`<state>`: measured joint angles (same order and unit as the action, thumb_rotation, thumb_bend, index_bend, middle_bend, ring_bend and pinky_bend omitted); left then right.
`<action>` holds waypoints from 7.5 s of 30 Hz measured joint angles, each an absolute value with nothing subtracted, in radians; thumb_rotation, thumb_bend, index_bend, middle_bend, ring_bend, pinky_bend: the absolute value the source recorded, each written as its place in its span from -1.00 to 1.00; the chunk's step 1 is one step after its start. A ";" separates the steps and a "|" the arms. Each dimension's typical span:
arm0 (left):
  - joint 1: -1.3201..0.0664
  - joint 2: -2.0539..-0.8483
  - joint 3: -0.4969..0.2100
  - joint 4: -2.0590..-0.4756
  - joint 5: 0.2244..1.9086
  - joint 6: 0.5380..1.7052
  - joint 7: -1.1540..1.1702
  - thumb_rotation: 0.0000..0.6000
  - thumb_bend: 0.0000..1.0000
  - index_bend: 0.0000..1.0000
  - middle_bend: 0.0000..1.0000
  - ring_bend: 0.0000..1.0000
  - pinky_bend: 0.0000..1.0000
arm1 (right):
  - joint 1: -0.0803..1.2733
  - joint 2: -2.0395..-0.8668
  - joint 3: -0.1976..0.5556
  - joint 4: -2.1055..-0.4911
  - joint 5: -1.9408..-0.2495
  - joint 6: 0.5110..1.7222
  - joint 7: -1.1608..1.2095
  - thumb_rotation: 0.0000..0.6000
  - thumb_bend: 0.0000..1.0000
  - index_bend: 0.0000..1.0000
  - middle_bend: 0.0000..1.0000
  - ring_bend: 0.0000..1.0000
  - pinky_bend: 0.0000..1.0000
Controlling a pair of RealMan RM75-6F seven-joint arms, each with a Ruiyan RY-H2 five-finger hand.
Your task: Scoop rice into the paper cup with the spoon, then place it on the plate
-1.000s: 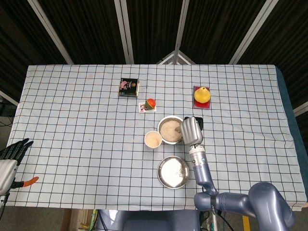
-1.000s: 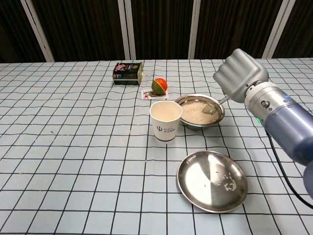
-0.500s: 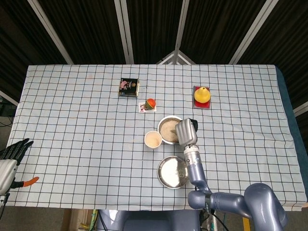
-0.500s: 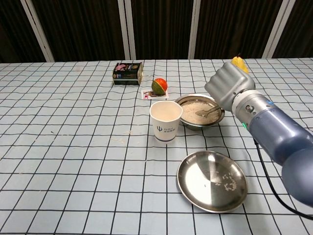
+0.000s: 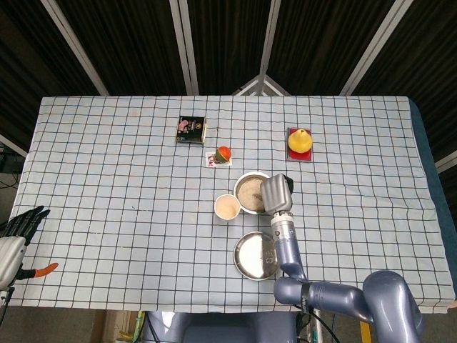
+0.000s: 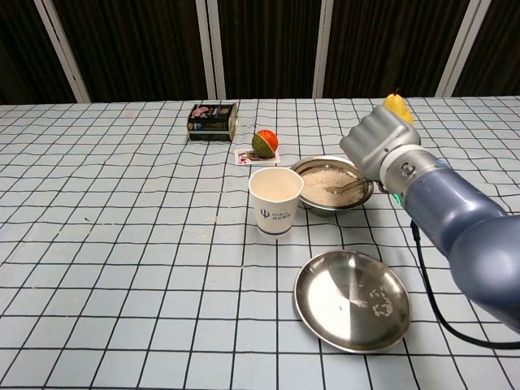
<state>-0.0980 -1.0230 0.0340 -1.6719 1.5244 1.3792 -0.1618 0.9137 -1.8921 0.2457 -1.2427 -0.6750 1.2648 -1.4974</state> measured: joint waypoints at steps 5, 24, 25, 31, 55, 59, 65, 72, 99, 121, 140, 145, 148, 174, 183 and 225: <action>-0.097 -1.023 0.035 -1.674 1.525 1.379 -0.160 1.00 -1.00 -1.00 -1.00 -1.00 -1.00 | 0.909 -1.868 0.265 -1.283 -0.650 1.274 -1.487 1.00 0.20 0.29 0.93 1.00 1.00; -0.097 -1.021 0.036 -1.684 1.511 1.370 -0.154 1.00 -1.00 -1.00 -1.00 -1.00 -1.00 | 0.894 -1.775 0.326 -1.461 -0.520 1.332 -1.436 1.00 0.21 0.31 0.93 1.00 1.00; -0.098 -1.021 0.036 -1.685 1.510 1.369 -0.155 1.00 -1.00 -1.00 -1.00 -1.00 -1.00 | 0.892 -1.773 0.332 -1.467 -0.509 1.333 -1.430 1.00 0.21 0.31 0.93 1.00 1.00; -0.098 -1.021 0.036 -1.687 1.510 1.368 -0.151 1.00 -1.00 -1.00 -1.00 -1.00 -1.00 | 0.892 -1.749 0.352 -1.496 -0.451 1.341 -1.405 1.00 0.21 0.31 0.93 1.00 1.00; -0.097 -1.022 0.037 -1.687 1.509 1.367 -0.145 1.00 -1.00 -1.00 -1.00 -1.00 -1.00 | 0.929 -1.686 0.355 -1.594 -0.380 1.391 -1.358 1.00 0.21 0.32 0.93 1.00 1.00; -0.097 -1.022 0.037 -1.686 1.511 1.369 -0.148 1.00 -1.00 -1.00 -1.00 -1.00 -1.00 | 0.942 -1.676 0.357 -1.623 -0.372 1.418 -1.369 1.00 0.21 0.33 0.93 1.00 1.00; -0.096 -1.020 0.038 -1.685 1.515 1.370 -0.154 1.00 -1.00 -1.00 -1.00 -1.00 -1.00 | 0.958 -1.663 0.362 -1.678 -0.357 1.460 -1.385 1.00 0.21 0.33 0.93 1.00 1.00; -0.096 -1.020 0.039 -1.684 1.518 1.372 -0.157 1.00 -1.00 -1.00 -1.00 -1.00 -1.00 | 0.975 -1.657 0.363 -1.736 -0.346 1.511 -1.398 1.00 0.21 0.32 0.93 1.00 1.00; -0.098 -1.006 0.049 -1.677 1.555 1.381 -0.214 1.00 -1.00 -1.00 -1.00 -1.00 -1.00 | 1.084 -1.797 0.359 -1.731 -0.312 1.656 -1.485 1.00 0.21 0.33 0.93 1.00 1.00; -0.098 -1.000 0.053 -1.675 1.565 1.389 -0.245 1.00 -1.00 -1.00 -1.00 -1.00 -1.00 | 1.099 -1.860 0.289 -1.645 -0.423 1.647 -1.482 1.00 0.21 0.33 0.93 1.00 1.00; -0.098 -0.999 0.057 -1.679 1.570 1.391 -0.245 1.00 -1.00 -1.00 -1.00 -1.00 -1.00 | 1.064 -1.896 0.143 -1.576 -0.673 1.646 -1.447 1.00 0.21 0.33 0.93 1.00 1.00; -0.098 -0.997 0.057 -1.679 1.571 1.392 -0.250 1.00 -1.00 -1.00 -1.00 -1.00 -1.00 | 1.043 -1.904 0.113 -1.541 -0.726 1.630 -1.431 1.00 0.21 0.33 0.93 1.00 1.00; -0.098 -0.998 0.059 -1.679 1.573 1.391 -0.250 1.00 -1.00 -1.00 -1.00 -1.00 -1.00 | 1.035 -1.905 0.088 -1.514 -0.776 1.622 -1.427 1.00 0.21 0.32 0.93 1.00 1.00; -0.099 -0.989 0.063 -1.688 1.572 1.387 -0.266 1.00 -1.00 -1.00 -1.00 -1.00 -1.00 | 0.936 -1.886 -0.004 -1.270 -1.146 1.560 -1.315 1.00 0.21 0.33 0.93 1.00 1.00; -0.100 -0.989 0.064 -1.692 1.567 1.381 -0.262 1.00 -1.00 -1.00 -1.00 -1.00 -1.00 | 0.876 -1.887 -0.007 -1.195 -1.232 1.532 -1.230 1.00 0.21 0.33 0.93 1.00 1.00; -0.097 -0.993 0.062 -1.693 1.563 1.384 -0.245 1.00 -1.00 -1.00 -1.00 -1.00 -1.00 | 0.767 -1.932 0.083 -0.981 -1.533 1.507 -1.091 1.00 0.21 0.33 0.93 1.00 1.00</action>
<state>-0.0971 -0.9927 0.0616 -1.6925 1.5634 1.3842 -0.2452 0.7674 -1.9317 0.0829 -0.9807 -1.5328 1.5069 -1.0912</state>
